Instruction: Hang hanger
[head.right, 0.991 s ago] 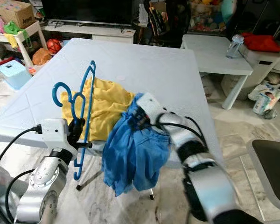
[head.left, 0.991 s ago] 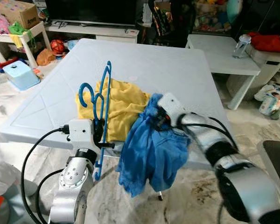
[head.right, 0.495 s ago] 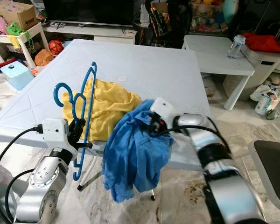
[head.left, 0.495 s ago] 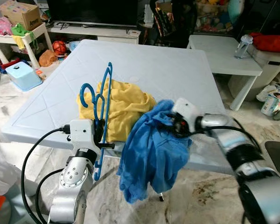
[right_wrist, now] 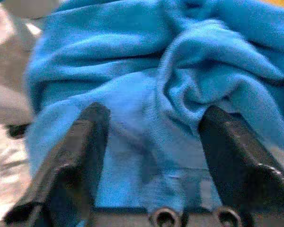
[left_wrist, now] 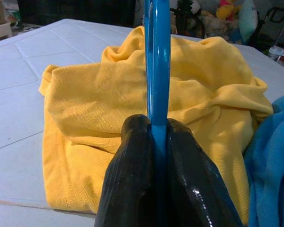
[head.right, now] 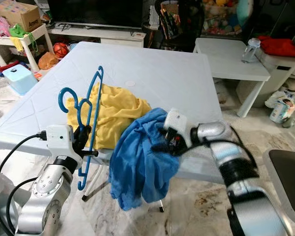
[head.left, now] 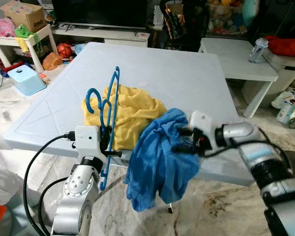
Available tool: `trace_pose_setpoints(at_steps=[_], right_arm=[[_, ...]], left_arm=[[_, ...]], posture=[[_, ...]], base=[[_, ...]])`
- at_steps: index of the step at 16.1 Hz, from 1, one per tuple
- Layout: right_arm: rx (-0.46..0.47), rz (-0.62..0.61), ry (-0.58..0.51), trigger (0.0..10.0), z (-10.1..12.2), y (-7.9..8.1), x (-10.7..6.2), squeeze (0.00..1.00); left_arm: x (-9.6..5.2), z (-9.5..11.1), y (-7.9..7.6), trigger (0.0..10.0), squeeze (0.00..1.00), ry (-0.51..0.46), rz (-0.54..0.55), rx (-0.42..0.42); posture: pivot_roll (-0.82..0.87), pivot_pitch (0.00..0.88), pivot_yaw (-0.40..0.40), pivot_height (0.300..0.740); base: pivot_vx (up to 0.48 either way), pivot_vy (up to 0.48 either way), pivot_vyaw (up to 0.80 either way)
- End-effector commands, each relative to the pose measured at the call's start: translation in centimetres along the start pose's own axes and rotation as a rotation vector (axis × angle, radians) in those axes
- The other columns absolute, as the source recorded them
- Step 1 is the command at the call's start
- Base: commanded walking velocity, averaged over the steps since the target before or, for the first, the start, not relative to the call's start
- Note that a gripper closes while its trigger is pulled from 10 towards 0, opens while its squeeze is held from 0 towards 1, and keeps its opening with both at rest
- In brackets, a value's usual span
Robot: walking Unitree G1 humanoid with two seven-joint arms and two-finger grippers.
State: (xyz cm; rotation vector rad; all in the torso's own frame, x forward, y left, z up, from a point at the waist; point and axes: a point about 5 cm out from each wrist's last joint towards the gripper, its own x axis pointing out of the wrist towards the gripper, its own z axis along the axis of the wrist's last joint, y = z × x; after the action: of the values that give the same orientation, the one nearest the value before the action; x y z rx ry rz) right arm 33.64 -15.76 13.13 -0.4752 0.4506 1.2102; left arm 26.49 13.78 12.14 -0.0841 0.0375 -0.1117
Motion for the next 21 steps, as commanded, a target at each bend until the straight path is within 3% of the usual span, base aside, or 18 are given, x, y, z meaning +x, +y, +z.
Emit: trace_pose_setpoints(at_steps=[1, 6, 7, 8, 9, 10, 11, 13, 21], right_arm=[[-0.01, 0.021, 0.009, 10.0, 0.1, 0.3, -0.2, 1.0], [0.022, -0.021, 0.039, 10.0, -1.3, 1.3, -0.1, 1.0], [0.031, -0.026, 0.039, 10.0, -1.3, 1.6, 0.2, 0.14], [0.052, -0.042, 0.039, 10.0, -1.5, 2.1, 1.0, 0.0], [0.054, -0.047, 0.04, 10.0, -1.5, 2.2, 1.1, 0.0], [0.089, -0.107, 0.043, 10.0, -1.7, 2.6, 2.3, 0.0], [0.104, -0.13, 0.046, 7.1, -1.9, 2.9, 3.0, 0.0], [0.139, -0.173, 0.043, 0.0, -2.2, 3.4, 3.9, 0.0], [0.278, -0.324, -0.012, 0.0, -2.2, 3.5, 5.8, 0.0]], left_arm=[[0.0, -0.7, 0.2, 10.0, 0.0, 0.044, 0.002, 0.0], [0.0, -0.8, 0.4, 10.0, 0.0, 0.046, 0.004, 0.004], [0.0, -0.7, 0.2, 10.0, 0.0, 0.045, 0.001, 0.003], [0.1, -0.7, 0.1, 10.0, 0.0, 0.045, -0.003, 0.002], [0.1, -0.7, 0.1, 10.0, 0.0, 0.045, -0.004, 0.002], [0.1, -0.7, 0.1, 10.0, 0.0, 0.045, -0.005, 0.002], [0.1, -0.7, 0.1, 10.0, 0.0, 0.046, -0.006, 0.002], [0.2, -0.7, 0.1, 10.0, 0.0, 0.045, -0.006, 0.004], [0.1, -0.7, 0.2, 10.0, 0.0, 0.045, -0.001, 0.005]], posture=[[0.01, 0.0, -0.059, 0.74], [0.01, 0.0, -0.055, 0.74], [0.01, 0.0, -0.053, 0.74], [0.01, 0.0, -0.049, 0.74], [0.01, 0.0, -0.049, 0.74], [0.01, 0.0, -0.049, 0.74], [0.01, 0.0, -0.048, 0.74], [0.01, 0.0, -0.049, 0.74], [0.02, 0.0, -0.052, 0.74]], base=[[0.0, 0.0, 0.0], [0.0, 0.0, 0.0], [0.0, 0.0, 0.0], [0.0, 0.0, 0.0], [0.0, 0.0, 0.0], [0.0, 0.0, 0.0], [0.0, 0.0, 0.0], [0.0, 0.0, 0.0], [0.0, 0.0, 0.0]])
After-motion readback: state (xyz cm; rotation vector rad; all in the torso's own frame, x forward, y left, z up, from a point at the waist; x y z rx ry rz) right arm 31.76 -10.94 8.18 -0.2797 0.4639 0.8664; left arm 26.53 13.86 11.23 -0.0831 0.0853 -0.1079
